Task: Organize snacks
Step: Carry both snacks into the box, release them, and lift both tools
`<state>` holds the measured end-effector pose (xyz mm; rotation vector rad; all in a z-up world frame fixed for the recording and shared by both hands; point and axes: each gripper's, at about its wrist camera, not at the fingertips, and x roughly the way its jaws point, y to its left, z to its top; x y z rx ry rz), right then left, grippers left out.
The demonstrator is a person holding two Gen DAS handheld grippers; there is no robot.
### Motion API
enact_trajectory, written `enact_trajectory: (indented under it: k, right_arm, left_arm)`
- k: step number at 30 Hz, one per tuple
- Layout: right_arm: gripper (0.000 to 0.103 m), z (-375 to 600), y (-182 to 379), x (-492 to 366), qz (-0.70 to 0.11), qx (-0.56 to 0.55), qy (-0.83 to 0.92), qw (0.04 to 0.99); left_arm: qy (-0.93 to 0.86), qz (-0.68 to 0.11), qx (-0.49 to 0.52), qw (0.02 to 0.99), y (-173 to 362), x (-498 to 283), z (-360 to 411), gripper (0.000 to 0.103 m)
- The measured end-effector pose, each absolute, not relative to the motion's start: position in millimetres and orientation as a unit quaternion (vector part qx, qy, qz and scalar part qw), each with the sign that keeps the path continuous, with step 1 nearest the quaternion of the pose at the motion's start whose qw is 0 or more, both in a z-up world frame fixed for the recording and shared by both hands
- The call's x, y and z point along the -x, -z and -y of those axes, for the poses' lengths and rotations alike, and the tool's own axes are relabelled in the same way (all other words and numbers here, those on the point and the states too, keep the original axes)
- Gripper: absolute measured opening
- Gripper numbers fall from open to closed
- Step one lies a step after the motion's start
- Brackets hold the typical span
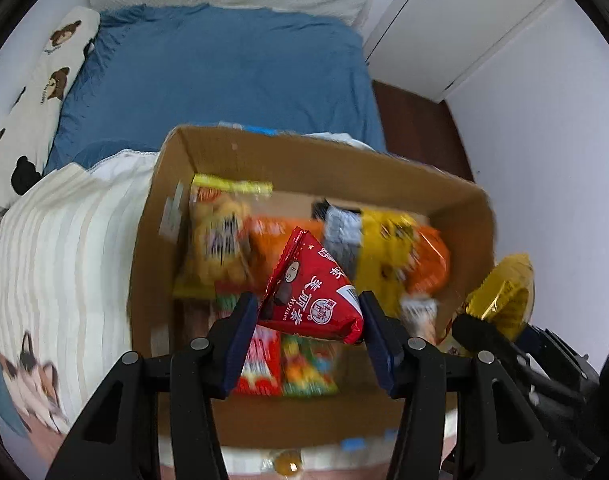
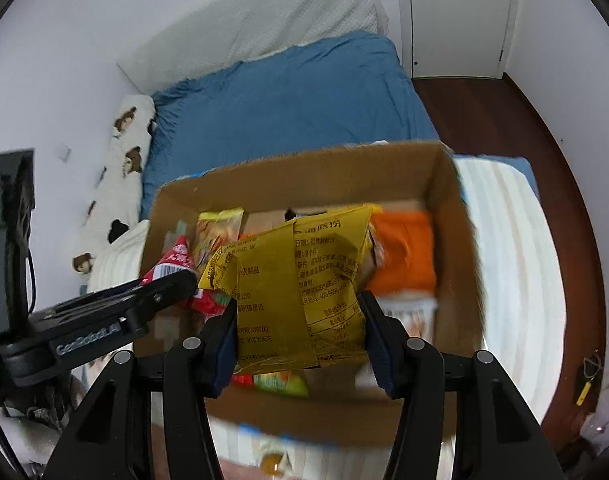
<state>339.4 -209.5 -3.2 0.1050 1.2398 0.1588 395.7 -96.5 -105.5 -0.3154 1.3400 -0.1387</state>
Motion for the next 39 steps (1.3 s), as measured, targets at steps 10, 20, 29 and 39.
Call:
enact_trajectory:
  k: [10,20,29,39]
  right_arm:
    - [0.059,192.3,73.9,-424.0,-0.631,-0.029,-0.048,0.774]
    - [0.097,198.9,103.3,-443.1,-0.666,-0.009,-0.032,0.745]
    - [0.097,211.7,95.2,-418.9,-0.658,-0.016,-0.028,0.753]
    - [0.097,218.0,68.0,-368.2,-0.621,-0.004,-0.022,0.783]
  left_arm:
    - [0.056,-0.670,0.137,0.728,157.2,-464.9,90.5,0.050]
    - [0.062,-0.680,0.106,0.723,170.8,-472.7,95.5,0.095]
    - [0.060,-0.661,0.092,0.742,157.5,-454.8,100.4,0.095]
    - [0.032,-0.605,0.054,0.794,125.0,-400.0,96.9,0.096]
